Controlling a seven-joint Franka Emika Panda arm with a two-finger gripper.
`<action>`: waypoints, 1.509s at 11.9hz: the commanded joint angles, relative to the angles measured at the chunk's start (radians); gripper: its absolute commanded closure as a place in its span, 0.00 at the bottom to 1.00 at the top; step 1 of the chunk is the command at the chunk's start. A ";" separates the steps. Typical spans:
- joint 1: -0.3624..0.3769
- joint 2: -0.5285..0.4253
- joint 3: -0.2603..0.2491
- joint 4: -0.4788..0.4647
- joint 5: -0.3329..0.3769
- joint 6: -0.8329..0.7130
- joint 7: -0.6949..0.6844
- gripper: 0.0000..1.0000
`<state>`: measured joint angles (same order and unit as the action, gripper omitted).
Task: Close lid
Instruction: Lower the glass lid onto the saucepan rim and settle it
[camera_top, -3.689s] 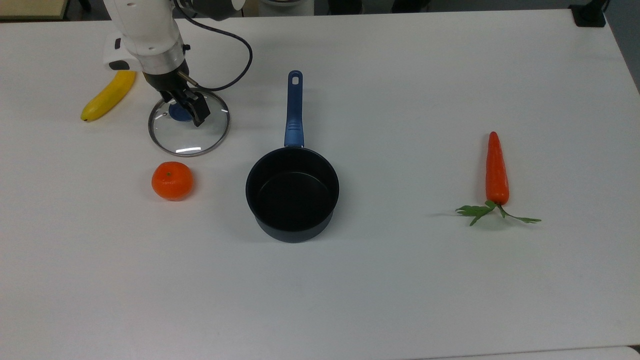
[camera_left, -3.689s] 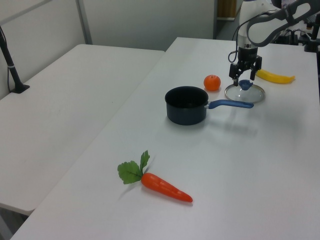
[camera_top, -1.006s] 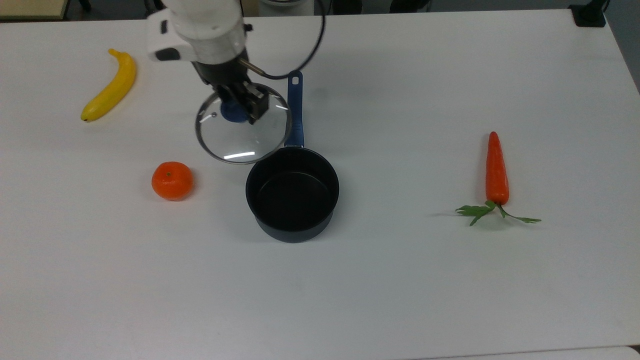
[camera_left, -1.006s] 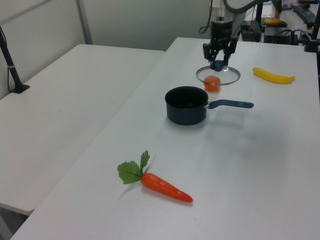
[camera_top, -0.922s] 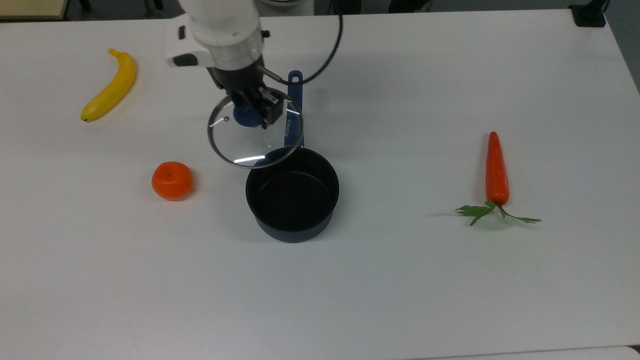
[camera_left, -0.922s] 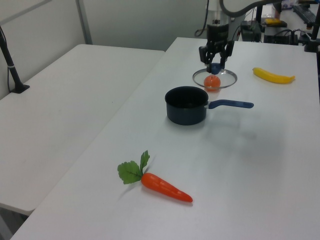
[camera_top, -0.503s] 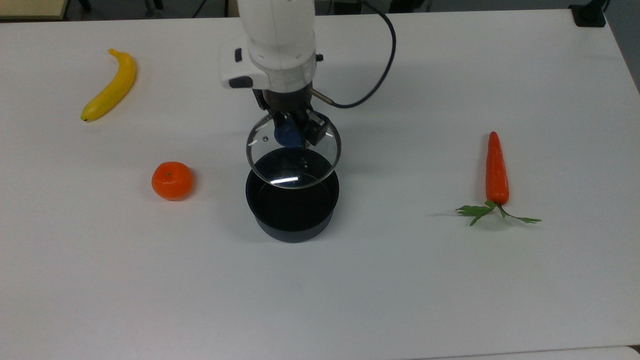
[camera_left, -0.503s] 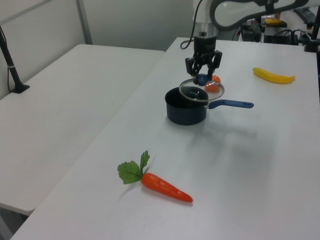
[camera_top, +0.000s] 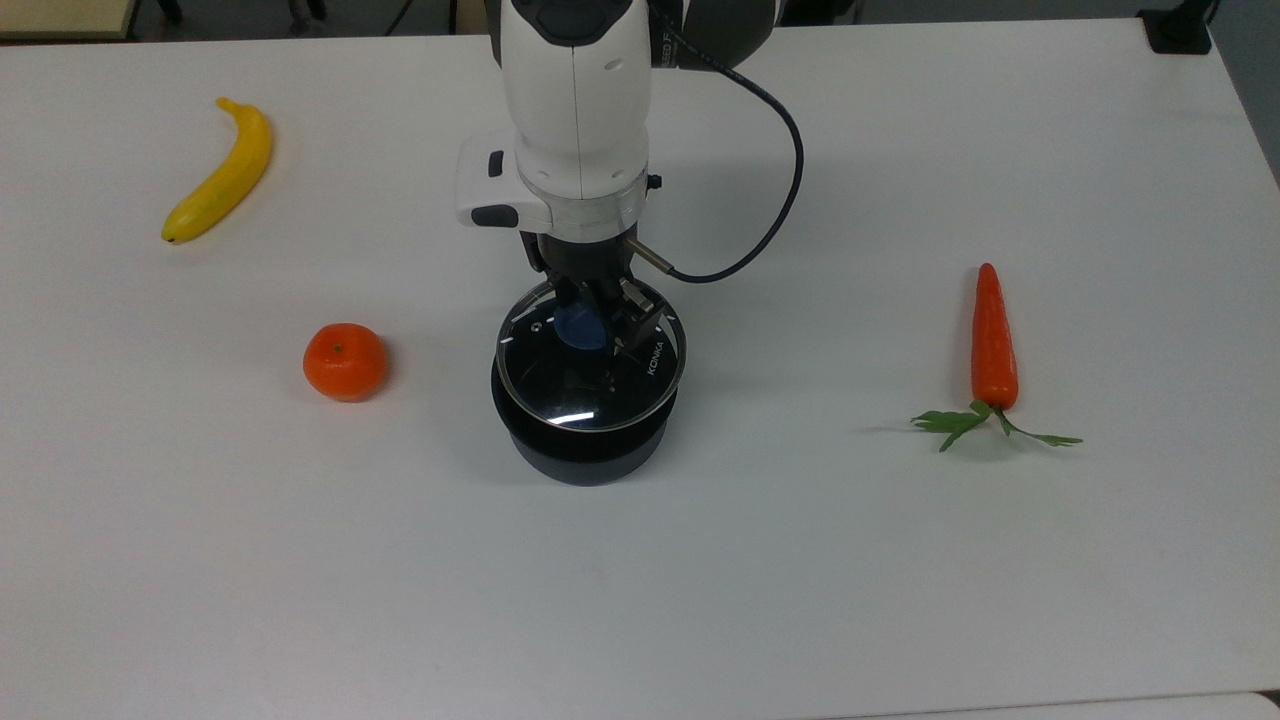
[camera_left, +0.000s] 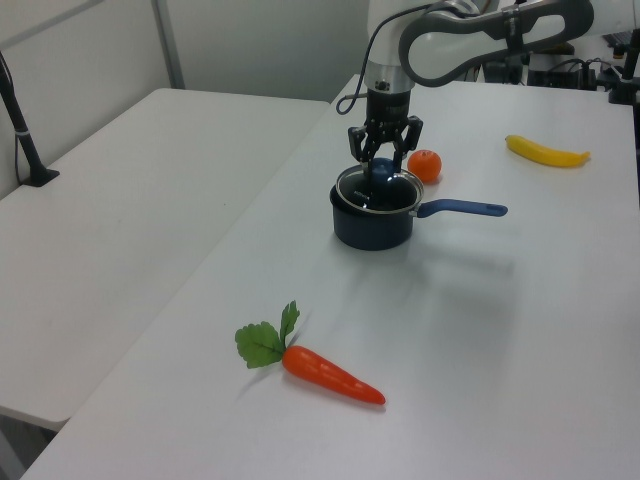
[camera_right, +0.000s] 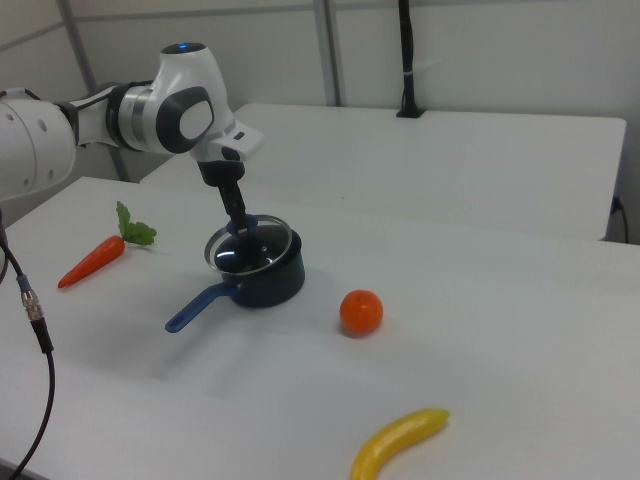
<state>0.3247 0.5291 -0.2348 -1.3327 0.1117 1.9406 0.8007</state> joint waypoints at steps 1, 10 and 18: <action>-0.013 0.003 -0.001 0.024 0.009 0.024 0.061 0.64; -0.015 0.040 0.005 0.052 0.009 0.049 0.092 0.63; -0.016 0.046 0.012 0.030 0.011 0.023 0.080 0.59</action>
<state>0.3095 0.5677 -0.2284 -1.3057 0.1118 1.9763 0.8726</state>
